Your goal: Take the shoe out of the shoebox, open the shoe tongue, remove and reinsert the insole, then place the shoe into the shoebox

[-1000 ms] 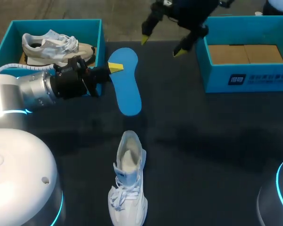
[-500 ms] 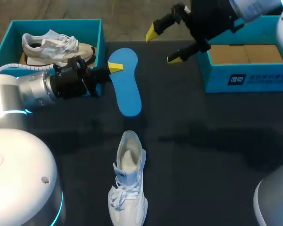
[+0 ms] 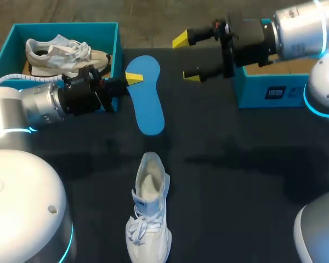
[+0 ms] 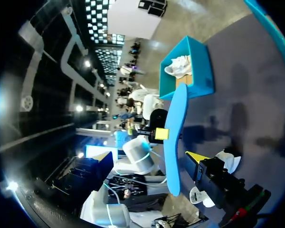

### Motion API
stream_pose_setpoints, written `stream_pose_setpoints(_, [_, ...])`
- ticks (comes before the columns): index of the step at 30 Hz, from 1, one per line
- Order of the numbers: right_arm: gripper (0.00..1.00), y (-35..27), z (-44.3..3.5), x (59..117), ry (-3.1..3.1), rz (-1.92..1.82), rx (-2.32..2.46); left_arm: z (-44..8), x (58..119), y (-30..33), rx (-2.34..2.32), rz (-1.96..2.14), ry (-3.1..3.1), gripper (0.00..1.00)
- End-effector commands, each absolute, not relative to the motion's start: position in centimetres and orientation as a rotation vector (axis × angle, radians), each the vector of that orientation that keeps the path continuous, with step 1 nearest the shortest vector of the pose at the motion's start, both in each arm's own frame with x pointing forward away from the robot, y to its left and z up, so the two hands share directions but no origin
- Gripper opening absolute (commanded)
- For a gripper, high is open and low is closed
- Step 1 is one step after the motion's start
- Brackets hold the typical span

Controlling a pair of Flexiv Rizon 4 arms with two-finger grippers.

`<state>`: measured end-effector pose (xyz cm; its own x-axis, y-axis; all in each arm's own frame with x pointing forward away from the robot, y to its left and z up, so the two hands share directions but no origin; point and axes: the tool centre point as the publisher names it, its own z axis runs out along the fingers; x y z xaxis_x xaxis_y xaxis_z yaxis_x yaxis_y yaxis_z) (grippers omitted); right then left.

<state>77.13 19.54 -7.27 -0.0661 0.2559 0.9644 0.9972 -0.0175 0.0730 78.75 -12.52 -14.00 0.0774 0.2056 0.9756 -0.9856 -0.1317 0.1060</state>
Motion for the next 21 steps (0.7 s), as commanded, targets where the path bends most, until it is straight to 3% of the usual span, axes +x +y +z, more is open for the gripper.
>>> stream_pose_setpoints(1, [1.0, 19.8, -8.1, 76.7, -1.284, -1.257, -1.239, -14.0, 78.7, -12.4, 1.204, 1.33, -0.924, 0.0])
stream_pose_setpoints(12, [1.0, 20.2, -8.4, 76.7, -1.263, -1.26, -1.218, -13.0, 78.5, -11.1, 1.072, 1.461, -1.033, 0.0])
stream_pose_setpoints(21, [1.0, 20.2, -8.4, 76.7, -1.263, -1.26, -1.218, -11.7, 78.1, -9.7, 0.774, 1.975, -1.398, 0.0])
